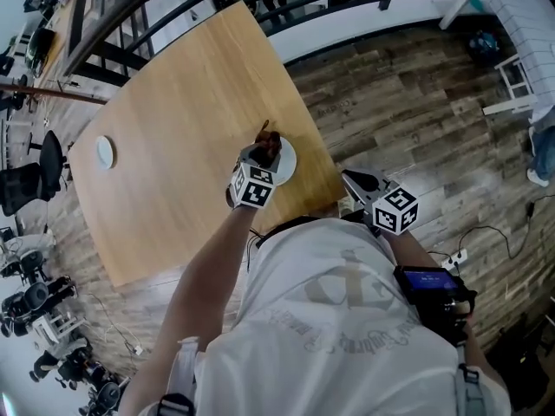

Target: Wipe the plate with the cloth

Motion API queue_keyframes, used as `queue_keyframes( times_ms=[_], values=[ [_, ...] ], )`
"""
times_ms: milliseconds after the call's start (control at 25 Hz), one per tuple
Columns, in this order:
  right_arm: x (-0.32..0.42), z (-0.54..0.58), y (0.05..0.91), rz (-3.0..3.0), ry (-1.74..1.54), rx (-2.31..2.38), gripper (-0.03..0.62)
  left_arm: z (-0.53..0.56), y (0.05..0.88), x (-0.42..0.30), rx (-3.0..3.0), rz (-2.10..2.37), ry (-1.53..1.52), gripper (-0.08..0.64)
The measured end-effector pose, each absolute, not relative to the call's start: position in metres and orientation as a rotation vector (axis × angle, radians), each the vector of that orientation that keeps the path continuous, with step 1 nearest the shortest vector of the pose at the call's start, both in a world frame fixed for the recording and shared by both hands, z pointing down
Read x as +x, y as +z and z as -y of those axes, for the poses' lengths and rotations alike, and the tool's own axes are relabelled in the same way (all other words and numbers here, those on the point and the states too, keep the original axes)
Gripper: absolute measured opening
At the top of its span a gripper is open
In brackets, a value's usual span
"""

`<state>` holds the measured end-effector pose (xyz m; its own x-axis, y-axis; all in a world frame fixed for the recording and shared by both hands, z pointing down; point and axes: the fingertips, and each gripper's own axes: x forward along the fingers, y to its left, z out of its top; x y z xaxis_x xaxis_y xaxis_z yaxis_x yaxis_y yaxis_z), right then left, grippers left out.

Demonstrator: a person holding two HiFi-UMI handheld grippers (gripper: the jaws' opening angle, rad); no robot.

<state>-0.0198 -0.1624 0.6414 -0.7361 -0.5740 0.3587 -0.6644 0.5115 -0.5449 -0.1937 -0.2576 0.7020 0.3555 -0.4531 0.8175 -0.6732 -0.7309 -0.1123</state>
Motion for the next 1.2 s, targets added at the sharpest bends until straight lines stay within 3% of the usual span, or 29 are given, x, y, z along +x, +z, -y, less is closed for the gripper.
queue_keyframes(
  times_ms=[400, 1200],
  values=[
    [-0.010, 0.159, 0.645, 2.596, 1.060, 1.130, 0.014, 0.258, 0.702, -0.148, 2.467, 0.843, 1.337, 0.169],
    [-0.055, 0.173, 0.643, 2.663, 1.034, 0.937, 0.014, 0.211, 0.696, -0.238, 2.315, 0.991, 1.427, 0.169]
  ],
)
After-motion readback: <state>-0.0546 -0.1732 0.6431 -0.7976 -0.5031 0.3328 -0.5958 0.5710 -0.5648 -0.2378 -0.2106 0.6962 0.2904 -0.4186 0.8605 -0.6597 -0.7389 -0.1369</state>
